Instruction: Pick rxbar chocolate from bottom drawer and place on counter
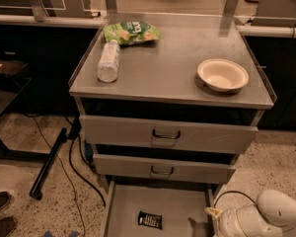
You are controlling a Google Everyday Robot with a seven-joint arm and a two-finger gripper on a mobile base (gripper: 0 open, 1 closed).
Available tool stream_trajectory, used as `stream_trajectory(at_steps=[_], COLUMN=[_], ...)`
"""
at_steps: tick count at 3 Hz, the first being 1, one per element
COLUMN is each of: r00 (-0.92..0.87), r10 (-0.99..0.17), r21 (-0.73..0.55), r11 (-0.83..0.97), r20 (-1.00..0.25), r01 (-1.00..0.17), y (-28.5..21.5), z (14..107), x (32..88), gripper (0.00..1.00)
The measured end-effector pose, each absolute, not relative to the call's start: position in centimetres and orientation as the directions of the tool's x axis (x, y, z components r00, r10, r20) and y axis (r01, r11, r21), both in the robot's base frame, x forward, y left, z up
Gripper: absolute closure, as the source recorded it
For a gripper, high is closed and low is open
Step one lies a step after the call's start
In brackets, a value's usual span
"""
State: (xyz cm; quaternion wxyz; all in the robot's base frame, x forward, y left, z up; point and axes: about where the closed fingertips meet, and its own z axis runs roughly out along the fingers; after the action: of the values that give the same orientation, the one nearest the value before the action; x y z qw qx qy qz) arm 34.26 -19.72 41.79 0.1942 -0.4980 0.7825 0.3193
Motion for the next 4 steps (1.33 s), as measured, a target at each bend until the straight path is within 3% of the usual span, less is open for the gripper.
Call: stream_trajectory(at_steps=[4], r00=[-0.429], r10=[-0.581], r21=[0.294], r11=[0.316], r20=[-0.691], r01=[-0.902], y=[-16.3], z=[32.0], x=[39.6], gripper=[0.00])
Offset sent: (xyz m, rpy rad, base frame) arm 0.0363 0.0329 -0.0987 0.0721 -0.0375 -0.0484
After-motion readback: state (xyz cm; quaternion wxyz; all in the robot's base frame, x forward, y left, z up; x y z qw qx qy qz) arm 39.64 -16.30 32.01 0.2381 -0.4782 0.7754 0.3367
